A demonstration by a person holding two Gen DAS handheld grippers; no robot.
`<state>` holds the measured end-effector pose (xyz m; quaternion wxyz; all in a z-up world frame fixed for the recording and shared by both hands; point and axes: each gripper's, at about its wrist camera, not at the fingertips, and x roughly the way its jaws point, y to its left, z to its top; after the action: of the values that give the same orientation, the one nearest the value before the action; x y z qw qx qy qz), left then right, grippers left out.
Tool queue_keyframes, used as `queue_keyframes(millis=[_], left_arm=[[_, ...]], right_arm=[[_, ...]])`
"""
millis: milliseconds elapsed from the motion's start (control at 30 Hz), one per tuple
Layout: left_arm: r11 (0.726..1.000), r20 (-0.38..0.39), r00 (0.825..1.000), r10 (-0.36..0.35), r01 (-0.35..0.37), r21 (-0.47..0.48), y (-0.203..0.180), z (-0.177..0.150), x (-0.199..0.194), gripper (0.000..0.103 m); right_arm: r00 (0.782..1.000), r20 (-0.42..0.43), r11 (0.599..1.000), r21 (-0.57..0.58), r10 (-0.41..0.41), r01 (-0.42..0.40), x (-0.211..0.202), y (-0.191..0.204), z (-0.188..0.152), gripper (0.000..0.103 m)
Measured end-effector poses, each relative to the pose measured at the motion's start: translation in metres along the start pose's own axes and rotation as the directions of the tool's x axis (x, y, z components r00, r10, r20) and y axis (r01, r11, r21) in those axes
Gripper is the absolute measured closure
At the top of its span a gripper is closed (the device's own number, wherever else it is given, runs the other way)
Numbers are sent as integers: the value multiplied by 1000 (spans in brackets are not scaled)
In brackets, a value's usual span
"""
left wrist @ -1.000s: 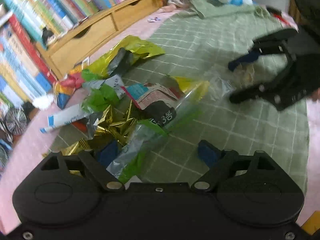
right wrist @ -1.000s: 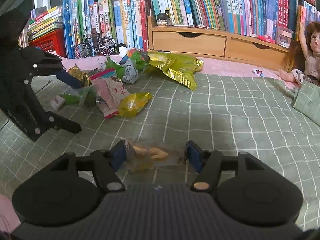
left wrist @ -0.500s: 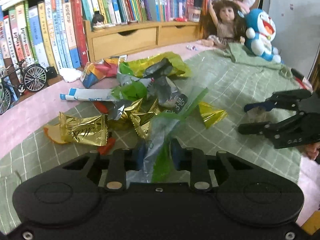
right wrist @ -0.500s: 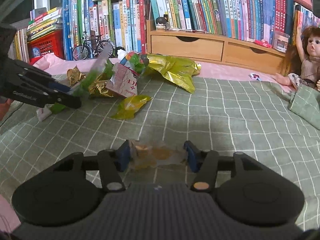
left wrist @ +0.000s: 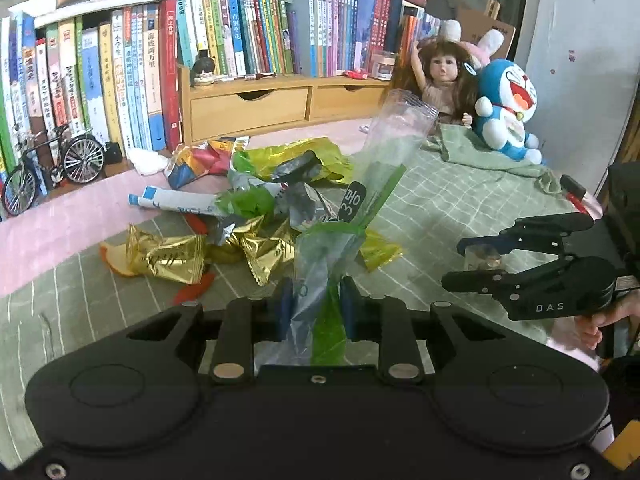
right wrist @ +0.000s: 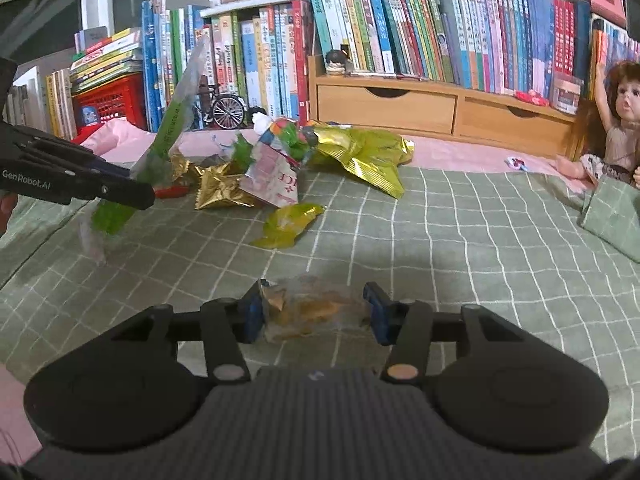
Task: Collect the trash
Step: 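Lift both held wrappers and carry them over the black bin beside the bed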
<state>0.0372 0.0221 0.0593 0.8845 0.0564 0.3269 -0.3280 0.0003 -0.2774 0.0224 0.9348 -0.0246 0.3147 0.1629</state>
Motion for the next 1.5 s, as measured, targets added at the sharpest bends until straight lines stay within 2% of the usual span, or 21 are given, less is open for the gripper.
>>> queue_keyframes(millis=[267, 500, 900, 1067, 1267, 1500], left_arm=[[999, 35, 999, 19, -17, -44, -12, -15, -38, 79], [996, 104, 993, 49, -41, -84, -31, -25, -92, 79], [994, 192, 978, 80, -65, -83, -77, -56, -186, 79], [993, 201, 974, 104, -90, -79, -97, -79, -213, 79], [991, 179, 977, 113, -99, -87, -123, -116, -232, 79], [991, 141, 983, 114, -103, -82, -156, -174, -236, 79]], right_arm=[[1000, 25, 1000, -4, 8, -8, -27, 13, 1, 48], [997, 71, 1000, -14, 17, -16, -66, 28, 6, 47], [981, 157, 993, -70, 110, -100, -144, 63, 9, 45], [977, 160, 988, -86, 142, -129, -168, 76, -5, 44], [975, 149, 983, -105, 164, -150, -190, 93, -31, 44], [979, 102, 982, -81, 176, -168, -198, 110, -80, 44]])
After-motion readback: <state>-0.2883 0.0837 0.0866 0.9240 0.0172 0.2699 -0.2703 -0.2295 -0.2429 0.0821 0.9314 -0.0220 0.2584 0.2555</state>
